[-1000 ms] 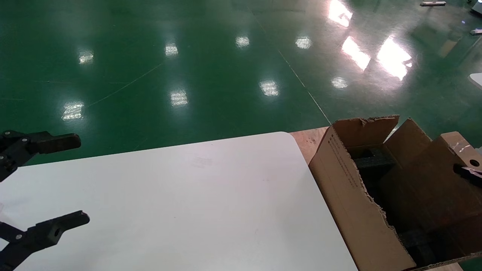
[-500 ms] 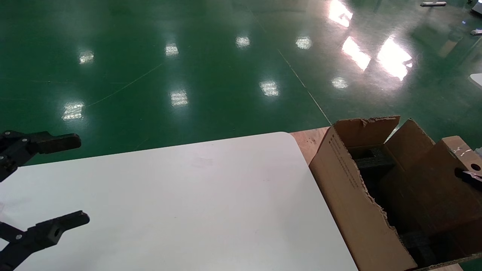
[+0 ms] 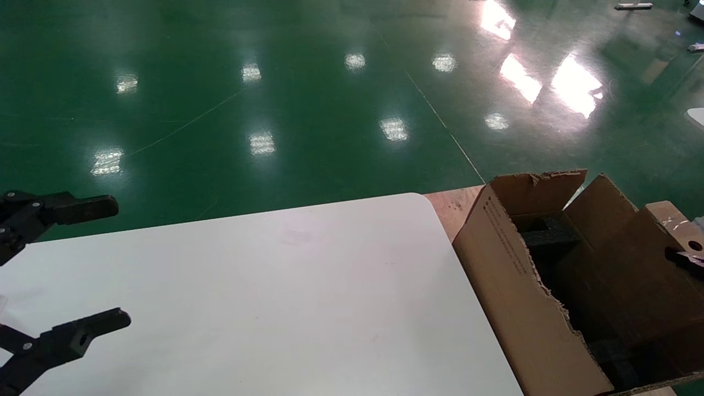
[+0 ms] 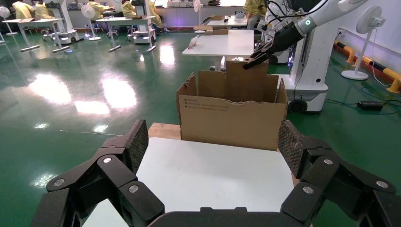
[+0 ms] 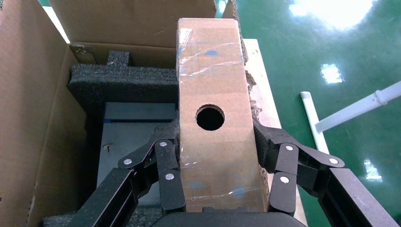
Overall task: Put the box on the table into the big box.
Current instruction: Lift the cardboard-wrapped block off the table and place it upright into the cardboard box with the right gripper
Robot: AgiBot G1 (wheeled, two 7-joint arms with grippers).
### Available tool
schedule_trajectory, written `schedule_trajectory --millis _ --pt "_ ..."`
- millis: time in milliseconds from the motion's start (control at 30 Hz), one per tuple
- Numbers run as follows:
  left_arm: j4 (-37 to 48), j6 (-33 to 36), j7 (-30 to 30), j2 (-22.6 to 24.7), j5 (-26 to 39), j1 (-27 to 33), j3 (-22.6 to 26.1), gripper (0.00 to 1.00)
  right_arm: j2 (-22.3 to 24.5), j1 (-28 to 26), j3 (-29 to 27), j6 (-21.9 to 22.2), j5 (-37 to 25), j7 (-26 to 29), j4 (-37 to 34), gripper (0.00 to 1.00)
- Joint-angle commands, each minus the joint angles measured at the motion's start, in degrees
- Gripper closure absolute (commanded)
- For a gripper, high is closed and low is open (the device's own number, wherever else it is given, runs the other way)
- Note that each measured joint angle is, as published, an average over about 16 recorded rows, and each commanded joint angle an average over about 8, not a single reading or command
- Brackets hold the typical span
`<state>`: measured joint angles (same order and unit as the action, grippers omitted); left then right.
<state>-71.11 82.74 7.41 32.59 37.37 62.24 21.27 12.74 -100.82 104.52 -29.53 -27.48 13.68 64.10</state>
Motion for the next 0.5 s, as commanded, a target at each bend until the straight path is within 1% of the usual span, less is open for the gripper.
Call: schedule_trajectory --millis 33,500 --pt "0.0 0.0 0.0 0.0 0.0 0.0 0.0 0.00 -0.4 -0.3 0.3 -0.3 0.3 -0.5 -0.7 1.00" --pt "0.0 0.0 0.0 0.0 0.0 0.0 0.0 0.00 -3.9 -2.5 3.1 -0.5 4.4 -4.0 -4.0 1.00"
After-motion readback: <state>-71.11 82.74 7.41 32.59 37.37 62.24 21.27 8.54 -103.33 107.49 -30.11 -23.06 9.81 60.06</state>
